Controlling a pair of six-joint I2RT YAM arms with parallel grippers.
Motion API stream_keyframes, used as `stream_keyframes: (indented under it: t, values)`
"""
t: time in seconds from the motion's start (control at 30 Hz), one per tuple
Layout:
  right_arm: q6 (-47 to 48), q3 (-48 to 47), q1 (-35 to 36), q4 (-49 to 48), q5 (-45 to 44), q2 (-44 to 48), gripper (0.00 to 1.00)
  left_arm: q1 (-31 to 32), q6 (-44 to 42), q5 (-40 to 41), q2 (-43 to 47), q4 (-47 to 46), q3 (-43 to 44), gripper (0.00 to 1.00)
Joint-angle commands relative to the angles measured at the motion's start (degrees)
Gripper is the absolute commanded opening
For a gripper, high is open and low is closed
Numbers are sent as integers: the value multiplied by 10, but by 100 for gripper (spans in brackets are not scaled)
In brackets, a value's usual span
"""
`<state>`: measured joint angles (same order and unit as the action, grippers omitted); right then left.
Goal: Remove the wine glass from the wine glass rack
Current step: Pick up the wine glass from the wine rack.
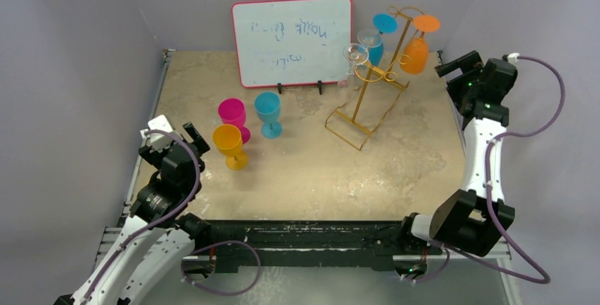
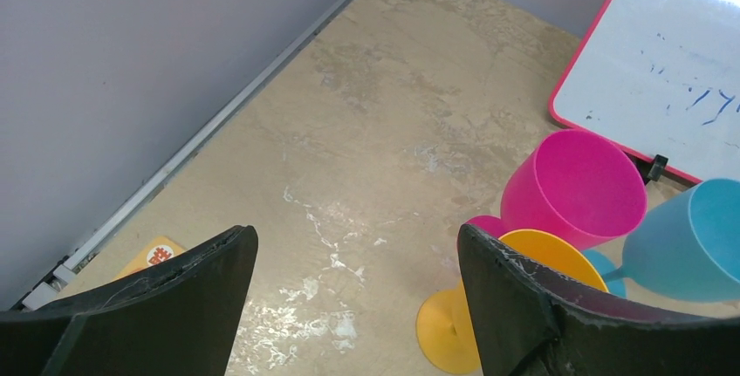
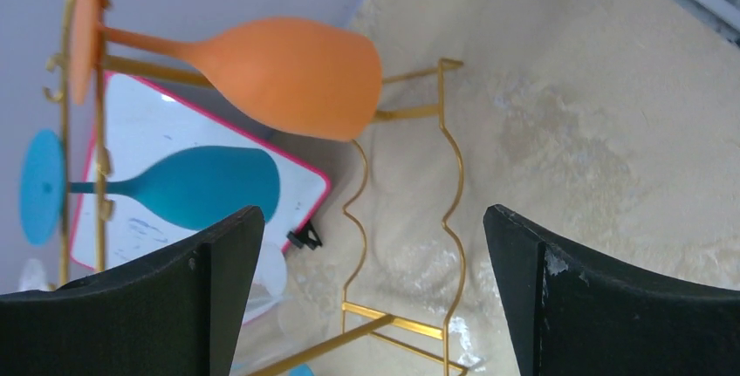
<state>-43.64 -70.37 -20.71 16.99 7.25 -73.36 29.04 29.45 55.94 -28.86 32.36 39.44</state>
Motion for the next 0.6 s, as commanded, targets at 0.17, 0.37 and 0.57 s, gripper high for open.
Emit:
stream_keyframes:
  t: [0.17, 0.37, 0.57]
  values:
    - [-22, -120, -20, -108, 145, -42, 100, 1, 3, 7, -7, -8, 23, 86]
    - [-52, -202, -20, -138, 209, -120, 84, 1, 4, 4, -6, -9, 21, 86]
    - [-52, -285, -20, -102, 192, -188, 74, 1, 1, -10, -13, -13, 19, 86]
